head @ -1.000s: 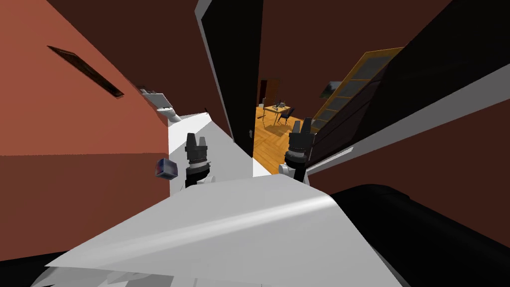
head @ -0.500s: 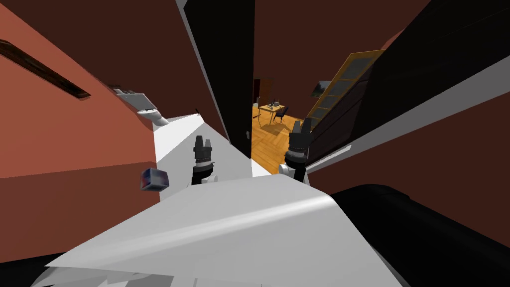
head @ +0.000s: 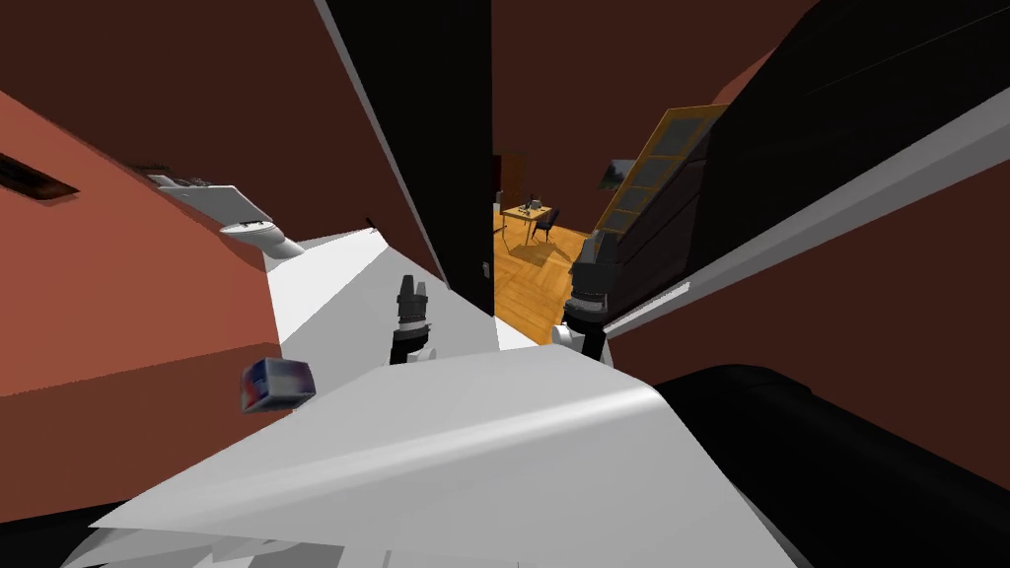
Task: Push the door open
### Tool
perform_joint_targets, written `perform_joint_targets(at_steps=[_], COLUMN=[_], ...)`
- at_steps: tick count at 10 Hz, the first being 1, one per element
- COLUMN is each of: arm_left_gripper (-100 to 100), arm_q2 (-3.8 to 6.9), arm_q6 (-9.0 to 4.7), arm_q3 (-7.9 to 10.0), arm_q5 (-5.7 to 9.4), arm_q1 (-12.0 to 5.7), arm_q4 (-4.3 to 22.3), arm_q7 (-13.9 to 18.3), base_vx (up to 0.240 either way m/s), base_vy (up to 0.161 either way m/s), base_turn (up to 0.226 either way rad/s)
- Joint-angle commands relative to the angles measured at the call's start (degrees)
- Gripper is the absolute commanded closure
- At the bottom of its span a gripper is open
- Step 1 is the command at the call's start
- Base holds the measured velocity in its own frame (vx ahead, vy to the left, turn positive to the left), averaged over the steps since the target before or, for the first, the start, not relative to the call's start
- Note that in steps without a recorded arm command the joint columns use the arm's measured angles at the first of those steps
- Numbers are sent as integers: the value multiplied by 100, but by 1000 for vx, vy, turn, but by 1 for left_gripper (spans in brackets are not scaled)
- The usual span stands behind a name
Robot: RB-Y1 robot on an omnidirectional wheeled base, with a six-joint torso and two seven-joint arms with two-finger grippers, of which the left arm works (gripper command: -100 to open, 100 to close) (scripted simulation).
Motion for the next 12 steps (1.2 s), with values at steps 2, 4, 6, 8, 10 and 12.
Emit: perform_joint_targets(at_steps=[2, 4, 6, 8, 10, 12], arm_left_gripper=[-100, -100, -100, -100, -100, -100], arm_q2=[31, 40, 43, 44, 33, 23], arm_q6=[-33, -61, -89, -117, -144, -172], arm_q3=[-36, -80, -125, -170, -215, -259], arm_q5=[92, 156, 221, 286, 351, 416], arm_q1=[-178, -281, -385, -489, -594, -698], arm_q4=[450, 769, 1091, 1413, 1734, 2056], arm_q7=[-22, -40, -59, -78, -97, -116], base_vx=[79, 79, 60, 69, 61, 62], base_vy=[68, 86, 80, 91, 90, 81], base_turn=[-202, -186, -182, -185, -209, -178])
